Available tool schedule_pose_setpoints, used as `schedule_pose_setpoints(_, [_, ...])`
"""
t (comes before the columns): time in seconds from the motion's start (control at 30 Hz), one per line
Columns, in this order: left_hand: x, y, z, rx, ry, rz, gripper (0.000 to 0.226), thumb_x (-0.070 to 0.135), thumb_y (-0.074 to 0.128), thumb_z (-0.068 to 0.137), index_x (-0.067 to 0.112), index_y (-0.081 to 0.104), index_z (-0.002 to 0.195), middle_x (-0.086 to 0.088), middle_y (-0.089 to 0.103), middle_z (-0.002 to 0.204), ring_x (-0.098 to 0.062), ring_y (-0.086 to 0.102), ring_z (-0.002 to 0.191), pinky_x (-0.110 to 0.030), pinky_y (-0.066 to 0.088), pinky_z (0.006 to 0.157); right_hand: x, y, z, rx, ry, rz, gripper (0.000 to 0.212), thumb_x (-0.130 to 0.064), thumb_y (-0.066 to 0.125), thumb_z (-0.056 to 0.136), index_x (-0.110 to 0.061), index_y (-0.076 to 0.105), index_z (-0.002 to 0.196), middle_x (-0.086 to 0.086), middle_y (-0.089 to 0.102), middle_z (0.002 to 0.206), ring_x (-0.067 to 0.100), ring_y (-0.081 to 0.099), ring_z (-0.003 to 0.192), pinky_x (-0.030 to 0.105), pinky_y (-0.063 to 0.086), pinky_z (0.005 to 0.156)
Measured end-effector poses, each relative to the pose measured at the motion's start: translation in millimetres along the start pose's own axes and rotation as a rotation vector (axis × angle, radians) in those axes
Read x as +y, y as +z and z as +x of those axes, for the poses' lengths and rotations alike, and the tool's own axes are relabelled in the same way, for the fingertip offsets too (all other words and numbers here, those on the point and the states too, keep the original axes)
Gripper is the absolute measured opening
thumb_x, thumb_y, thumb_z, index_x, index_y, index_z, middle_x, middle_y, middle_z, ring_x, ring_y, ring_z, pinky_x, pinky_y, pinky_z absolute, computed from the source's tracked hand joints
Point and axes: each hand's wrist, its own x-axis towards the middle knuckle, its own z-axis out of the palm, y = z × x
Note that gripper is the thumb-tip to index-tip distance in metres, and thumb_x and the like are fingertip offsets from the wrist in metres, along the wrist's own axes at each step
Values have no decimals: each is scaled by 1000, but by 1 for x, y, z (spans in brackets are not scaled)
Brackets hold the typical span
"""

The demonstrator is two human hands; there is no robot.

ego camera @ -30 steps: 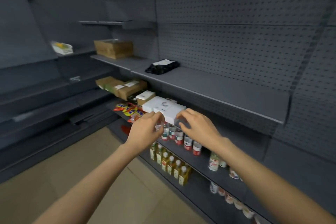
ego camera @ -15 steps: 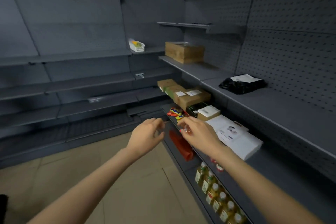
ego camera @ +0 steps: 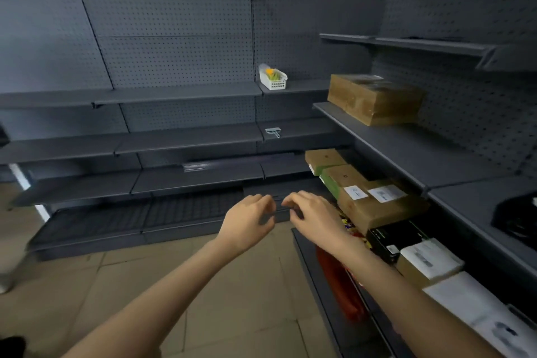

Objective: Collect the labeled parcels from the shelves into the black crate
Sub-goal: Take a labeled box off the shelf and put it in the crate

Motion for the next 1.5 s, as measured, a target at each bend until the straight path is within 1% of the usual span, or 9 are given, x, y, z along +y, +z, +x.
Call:
schedule_pose_setpoints(0.23, [-114,31,85,-62,63,139,17,31,56,82,20,55,94,5,58,90,-16,53,87,-27,38,71,43,75,117,-68,-21,-5,21,-19,54,89,-25,59,109,-8,62,106,13,57,100,32,43,88])
schedule_pose_setpoints(0.33, [-167,42,140,-96,153,245,15,26,58,79,16,57,91,-1,59,83,-23,56,80,-32,42,69,71,101,175,-54,47,49,24,-19,54,89,-24,58,112,-9,61,104,11,57,100,31,47,82])
schedule_pose_setpoints(0.47, [-230,50,219,-105,163,230,20,27,57,83,16,56,98,-2,59,91,-24,55,88,-33,41,74,105,132,258,-44,134,56,26,-21,53,92,-25,56,117,-10,60,108,11,56,102,28,48,77])
schedule_pose_setpoints(0.67, [-296,94,324,-110,134,112,23,24,61,82,13,56,101,-5,60,97,-26,55,93,-33,40,73,159,167,347,-24,155,-46,31,-21,51,94,-20,53,125,-3,56,123,16,52,112,30,37,93])
schedule_pose_setpoints(0.93, [-317,199,455,-137,186,-20,25,22,63,82,14,58,105,-4,60,95,-25,55,87,-30,39,66,282,215,412,-66,301,18,44,-14,55,89,-16,46,132,4,50,129,24,52,114,39,47,91])
schedule_pose_setpoints(1.1, [-325,248,518,-165,249,-95,24,20,67,79,13,61,100,-5,62,89,-25,58,81,-33,47,60,341,222,441,-47,435,-54,43,-19,52,92,-20,44,134,0,47,134,23,52,114,32,43,89])
schedule_pose_setpoints(1.3, [-311,310,571,-318,349,-221,26,29,59,78,16,61,101,-2,62,92,-22,58,84,-33,50,63,384,216,429,-101,539,-206,45,-22,51,91,-20,45,136,0,51,131,20,47,121,26,29,100])
schedule_pose_setpoints(1.4, [-296,344,587,-417,456,-278,33,34,50,79,16,62,104,-2,62,95,-21,58,84,-30,48,64,397,223,413,-86,699,-236,45,-23,60,84,-19,53,129,2,55,124,25,53,116,29,36,98])
schedule_pose_setpoints(1.5, [-283,375,598,-554,558,-299,36,33,55,82,17,58,115,0,58,108,-18,53,97,-27,43,72,399,230,390,-75,844,-256,50,-34,59,83,-17,53,129,7,55,128,29,53,116,34,39,99])
